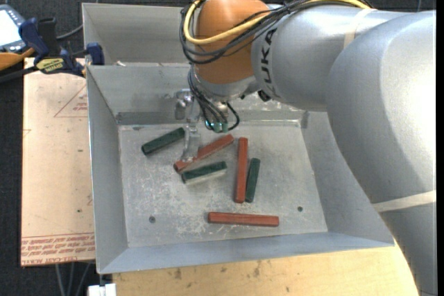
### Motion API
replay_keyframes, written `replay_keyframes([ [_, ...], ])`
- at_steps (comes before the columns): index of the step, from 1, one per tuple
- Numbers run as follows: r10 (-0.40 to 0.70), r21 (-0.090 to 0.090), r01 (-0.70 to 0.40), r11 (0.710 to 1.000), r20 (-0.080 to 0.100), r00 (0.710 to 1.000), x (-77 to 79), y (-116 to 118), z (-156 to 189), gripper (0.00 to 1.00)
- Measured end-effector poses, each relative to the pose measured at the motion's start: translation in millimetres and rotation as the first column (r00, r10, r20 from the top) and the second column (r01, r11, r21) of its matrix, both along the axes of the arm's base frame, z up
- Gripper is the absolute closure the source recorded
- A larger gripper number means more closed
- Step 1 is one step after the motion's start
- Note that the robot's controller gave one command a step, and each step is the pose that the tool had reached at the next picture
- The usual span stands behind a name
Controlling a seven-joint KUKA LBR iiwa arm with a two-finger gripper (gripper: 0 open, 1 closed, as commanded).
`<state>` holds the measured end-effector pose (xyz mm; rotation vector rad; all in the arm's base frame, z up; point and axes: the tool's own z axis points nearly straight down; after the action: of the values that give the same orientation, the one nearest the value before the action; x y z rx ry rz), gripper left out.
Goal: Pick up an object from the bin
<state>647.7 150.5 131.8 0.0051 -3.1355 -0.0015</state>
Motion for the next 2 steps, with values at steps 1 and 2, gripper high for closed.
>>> replay_keyframes([
  [1,-0.175,-0.001,0.175,0.985,-0.002,0.985,2.5,28.9,-64.3,0.0],
  [2,-0.178,0.002,0.178,0.984,0.008,0.984,5.5,28.1,-60.8,1.0],
])
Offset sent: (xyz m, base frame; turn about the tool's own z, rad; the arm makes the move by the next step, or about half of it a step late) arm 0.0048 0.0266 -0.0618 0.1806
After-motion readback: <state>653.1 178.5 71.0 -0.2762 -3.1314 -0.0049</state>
